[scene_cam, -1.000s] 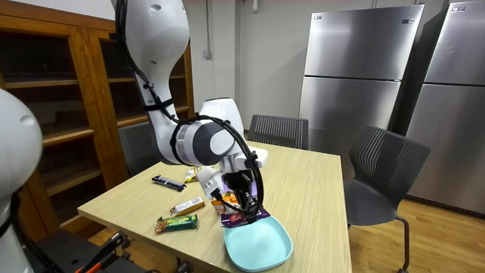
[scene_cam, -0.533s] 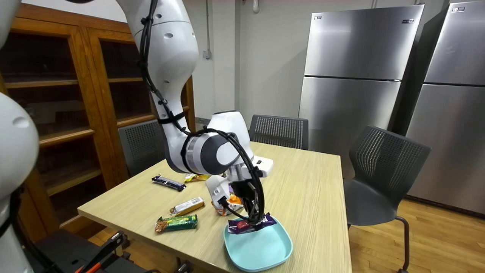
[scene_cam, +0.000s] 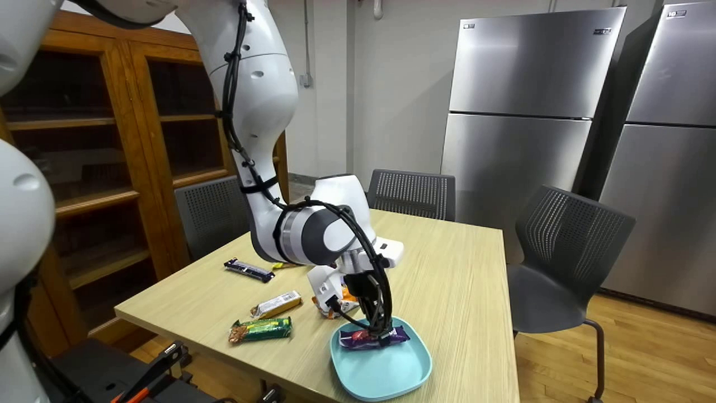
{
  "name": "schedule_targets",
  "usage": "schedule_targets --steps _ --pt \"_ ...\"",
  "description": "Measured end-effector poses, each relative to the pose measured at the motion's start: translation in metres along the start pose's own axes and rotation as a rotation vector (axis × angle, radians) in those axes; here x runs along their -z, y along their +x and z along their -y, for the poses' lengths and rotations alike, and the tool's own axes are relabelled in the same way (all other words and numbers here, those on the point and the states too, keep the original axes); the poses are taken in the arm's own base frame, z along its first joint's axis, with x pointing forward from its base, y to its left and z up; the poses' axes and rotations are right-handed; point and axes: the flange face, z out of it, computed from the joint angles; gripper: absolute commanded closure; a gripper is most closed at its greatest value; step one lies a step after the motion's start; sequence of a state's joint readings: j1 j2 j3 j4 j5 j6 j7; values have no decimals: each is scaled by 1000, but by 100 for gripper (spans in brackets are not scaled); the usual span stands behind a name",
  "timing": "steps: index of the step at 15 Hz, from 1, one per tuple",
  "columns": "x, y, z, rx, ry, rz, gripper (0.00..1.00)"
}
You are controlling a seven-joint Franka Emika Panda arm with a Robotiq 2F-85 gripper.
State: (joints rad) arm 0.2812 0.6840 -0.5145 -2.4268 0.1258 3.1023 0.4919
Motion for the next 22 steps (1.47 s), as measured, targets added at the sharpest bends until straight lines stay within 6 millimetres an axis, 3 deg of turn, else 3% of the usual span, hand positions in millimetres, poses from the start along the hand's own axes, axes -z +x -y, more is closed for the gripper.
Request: schedule_targets --steps 4,7,11,15,22 --pt "13 5 10 43 23 -33 1" --pt "39 4 20 95 45 -78 0" --pt "77 -14 37 160 73 -122 0" --pt "111 -45 63 252 101 -160 0" --pt "157 -114 132 455 180 -206 0"
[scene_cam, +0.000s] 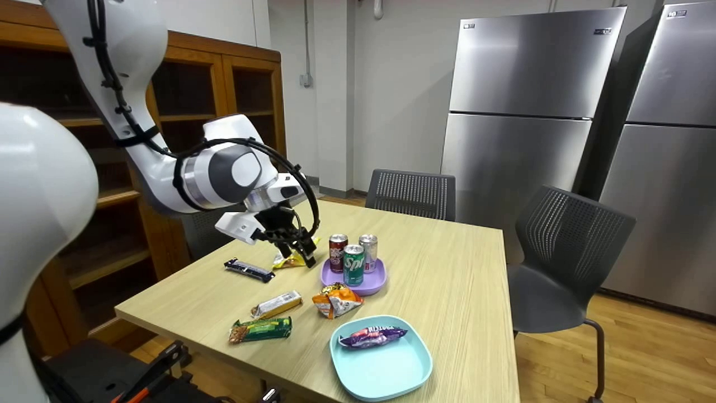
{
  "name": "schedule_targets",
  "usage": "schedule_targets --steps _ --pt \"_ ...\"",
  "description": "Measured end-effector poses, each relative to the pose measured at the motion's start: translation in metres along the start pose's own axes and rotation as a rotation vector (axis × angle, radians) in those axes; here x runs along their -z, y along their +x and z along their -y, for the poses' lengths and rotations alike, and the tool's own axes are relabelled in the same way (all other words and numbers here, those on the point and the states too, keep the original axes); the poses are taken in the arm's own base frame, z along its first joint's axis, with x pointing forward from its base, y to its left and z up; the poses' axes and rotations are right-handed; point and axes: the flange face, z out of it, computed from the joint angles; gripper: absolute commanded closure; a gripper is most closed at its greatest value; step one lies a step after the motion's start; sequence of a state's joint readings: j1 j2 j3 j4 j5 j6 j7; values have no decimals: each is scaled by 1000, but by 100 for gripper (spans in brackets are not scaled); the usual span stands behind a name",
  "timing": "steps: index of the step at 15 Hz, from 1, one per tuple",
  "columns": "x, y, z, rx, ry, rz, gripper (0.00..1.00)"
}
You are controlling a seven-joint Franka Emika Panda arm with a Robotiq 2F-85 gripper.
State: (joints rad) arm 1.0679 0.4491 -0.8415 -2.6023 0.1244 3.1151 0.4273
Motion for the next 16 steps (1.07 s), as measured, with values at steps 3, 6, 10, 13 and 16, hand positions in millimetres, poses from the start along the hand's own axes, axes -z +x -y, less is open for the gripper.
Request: schedule_targets --steps 3,6,10,13,16 --pt "13 -9 32 59 39 1 0" --pt "23 -16 60 102 78 12 0" --pt "35 -24 101 148 130 29 0" --pt "42 -32 133 158 176 53 0" --pt "44 -35 157 151 212 75 0"
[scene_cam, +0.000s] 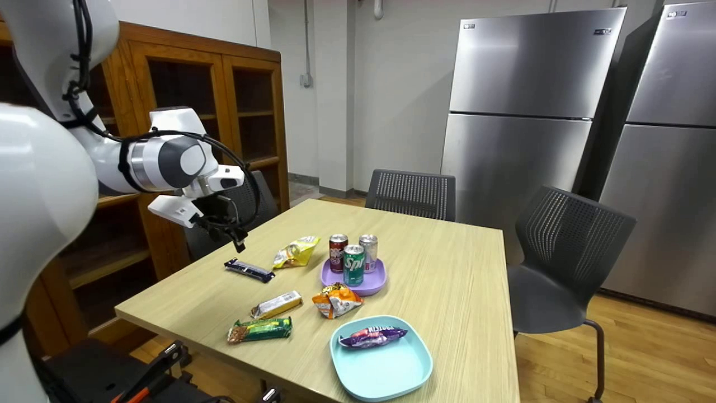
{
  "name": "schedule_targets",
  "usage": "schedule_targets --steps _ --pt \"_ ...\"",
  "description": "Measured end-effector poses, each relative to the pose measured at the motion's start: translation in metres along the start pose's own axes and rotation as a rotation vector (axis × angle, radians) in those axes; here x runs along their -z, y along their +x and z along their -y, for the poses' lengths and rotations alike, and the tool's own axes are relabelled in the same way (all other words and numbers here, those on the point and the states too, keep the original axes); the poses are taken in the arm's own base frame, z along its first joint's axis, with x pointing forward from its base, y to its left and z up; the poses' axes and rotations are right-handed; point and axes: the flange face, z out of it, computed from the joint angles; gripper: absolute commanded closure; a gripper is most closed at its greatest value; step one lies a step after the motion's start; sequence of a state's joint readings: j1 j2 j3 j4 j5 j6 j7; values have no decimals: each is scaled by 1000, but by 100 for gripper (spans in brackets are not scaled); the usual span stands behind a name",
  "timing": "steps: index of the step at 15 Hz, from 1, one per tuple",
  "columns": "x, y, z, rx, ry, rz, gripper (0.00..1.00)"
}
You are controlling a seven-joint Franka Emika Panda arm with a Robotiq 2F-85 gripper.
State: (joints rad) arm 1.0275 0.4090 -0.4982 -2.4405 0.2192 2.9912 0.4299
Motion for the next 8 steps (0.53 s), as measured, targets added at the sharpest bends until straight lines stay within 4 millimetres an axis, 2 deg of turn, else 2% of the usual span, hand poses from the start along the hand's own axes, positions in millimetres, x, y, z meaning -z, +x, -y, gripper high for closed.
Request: schedule_targets --steps 3,8 --pt "-13 3 12 -8 22 29 0" --pt "-44 16 16 -67 22 57 0"
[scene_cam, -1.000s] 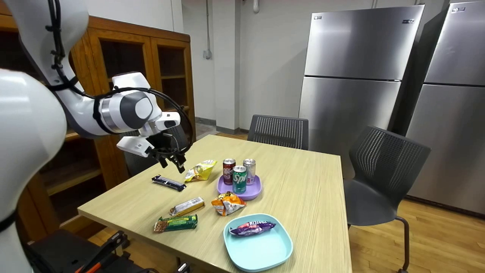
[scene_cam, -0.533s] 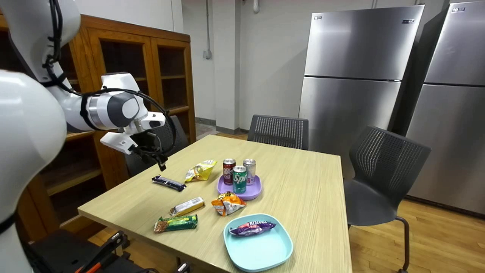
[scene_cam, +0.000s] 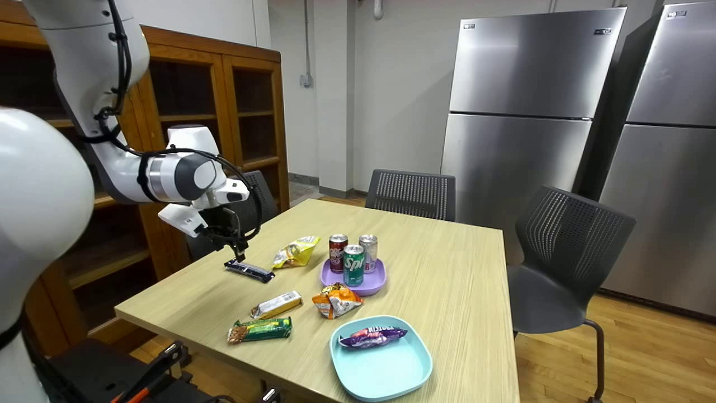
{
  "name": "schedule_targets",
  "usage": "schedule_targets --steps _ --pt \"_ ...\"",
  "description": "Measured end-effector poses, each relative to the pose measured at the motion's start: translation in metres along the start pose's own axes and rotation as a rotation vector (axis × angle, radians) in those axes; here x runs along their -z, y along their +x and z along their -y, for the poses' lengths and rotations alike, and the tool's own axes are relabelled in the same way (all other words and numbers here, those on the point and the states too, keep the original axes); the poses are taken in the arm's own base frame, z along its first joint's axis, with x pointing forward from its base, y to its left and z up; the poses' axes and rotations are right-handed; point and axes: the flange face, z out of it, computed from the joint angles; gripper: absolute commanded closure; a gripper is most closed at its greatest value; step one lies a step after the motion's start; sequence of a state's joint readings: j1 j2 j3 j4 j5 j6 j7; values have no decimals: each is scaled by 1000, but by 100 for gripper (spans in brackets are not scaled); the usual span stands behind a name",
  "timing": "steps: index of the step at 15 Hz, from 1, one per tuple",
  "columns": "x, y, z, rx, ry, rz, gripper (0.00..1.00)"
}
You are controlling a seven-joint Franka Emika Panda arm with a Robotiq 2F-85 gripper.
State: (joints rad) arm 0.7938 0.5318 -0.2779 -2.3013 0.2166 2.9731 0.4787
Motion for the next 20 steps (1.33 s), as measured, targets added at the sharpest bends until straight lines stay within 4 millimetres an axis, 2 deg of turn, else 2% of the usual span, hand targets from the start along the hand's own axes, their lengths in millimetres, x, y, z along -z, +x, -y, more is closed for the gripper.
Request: schedule_targets --steps 4,8,20 --pt "-18 13 3 -61 -8 -5 0" --pt "-28 22 9 -130 -8 -14 0" --pt "-57 33 8 -377 -39 -2 0"
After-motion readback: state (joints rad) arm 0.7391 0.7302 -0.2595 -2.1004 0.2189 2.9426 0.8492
